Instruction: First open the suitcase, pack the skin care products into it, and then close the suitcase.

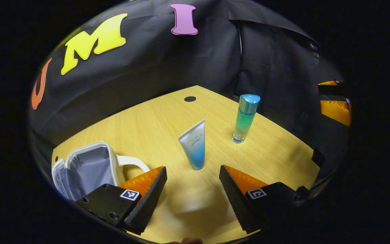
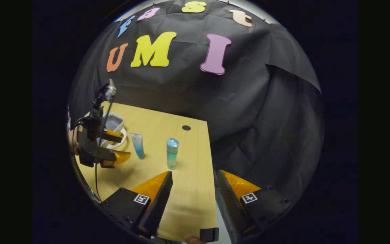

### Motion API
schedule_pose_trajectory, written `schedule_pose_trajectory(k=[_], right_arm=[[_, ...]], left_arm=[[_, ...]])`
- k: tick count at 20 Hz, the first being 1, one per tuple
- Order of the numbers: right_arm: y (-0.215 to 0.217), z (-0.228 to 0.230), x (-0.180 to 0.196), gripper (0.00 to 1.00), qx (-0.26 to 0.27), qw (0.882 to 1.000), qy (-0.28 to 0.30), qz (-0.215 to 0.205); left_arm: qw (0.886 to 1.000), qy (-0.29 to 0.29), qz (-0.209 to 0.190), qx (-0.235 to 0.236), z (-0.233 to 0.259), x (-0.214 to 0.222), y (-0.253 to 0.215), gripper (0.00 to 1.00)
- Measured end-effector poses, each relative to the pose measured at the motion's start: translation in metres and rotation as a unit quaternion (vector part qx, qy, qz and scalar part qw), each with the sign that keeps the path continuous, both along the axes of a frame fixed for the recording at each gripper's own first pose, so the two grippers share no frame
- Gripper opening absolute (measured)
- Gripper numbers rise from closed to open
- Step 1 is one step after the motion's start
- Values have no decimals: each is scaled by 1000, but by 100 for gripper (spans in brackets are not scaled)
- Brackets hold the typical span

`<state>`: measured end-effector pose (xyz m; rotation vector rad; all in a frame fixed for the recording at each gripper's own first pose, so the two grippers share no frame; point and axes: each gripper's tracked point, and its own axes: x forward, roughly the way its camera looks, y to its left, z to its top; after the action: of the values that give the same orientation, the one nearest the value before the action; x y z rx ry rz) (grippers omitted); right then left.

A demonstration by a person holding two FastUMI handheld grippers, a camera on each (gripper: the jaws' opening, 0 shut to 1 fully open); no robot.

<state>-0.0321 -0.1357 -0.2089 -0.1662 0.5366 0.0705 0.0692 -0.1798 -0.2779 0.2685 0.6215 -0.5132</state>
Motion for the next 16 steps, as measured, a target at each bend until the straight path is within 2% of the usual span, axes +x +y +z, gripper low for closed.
schedule_pose_trajectory(k=[4, 8, 11, 13, 14, 15, 16], right_arm=[[-6, -25, 0, 80, 1, 999, 35, 21], [10, -48, 23, 80, 22, 997, 47, 50], [29, -62, 48, 80, 39, 995, 52, 73], [41, -69, 63, 80, 46, 994, 52, 82], [46, -71, 72, 80, 48, 994, 51, 84], [50, -73, 79, 80, 52, 994, 50, 84], [55, -76, 88, 79, 57, 993, 48, 88]], left_arm=[[998, 1, 44, -34, -24, 31, -12, 99], [996, -13, 55, -64, -34, 46, -26, 95], [994, -14, 78, -71, -41, 52, -26, 86], [993, -11, 77, -84, -39, 50, -33, 78], [994, -17, 81, -73, -39, 53, -29, 71], [994, -17, 88, -58, -43, 54, -26, 68], [995, -12, 90, -51, -45, 51, -26, 58]])
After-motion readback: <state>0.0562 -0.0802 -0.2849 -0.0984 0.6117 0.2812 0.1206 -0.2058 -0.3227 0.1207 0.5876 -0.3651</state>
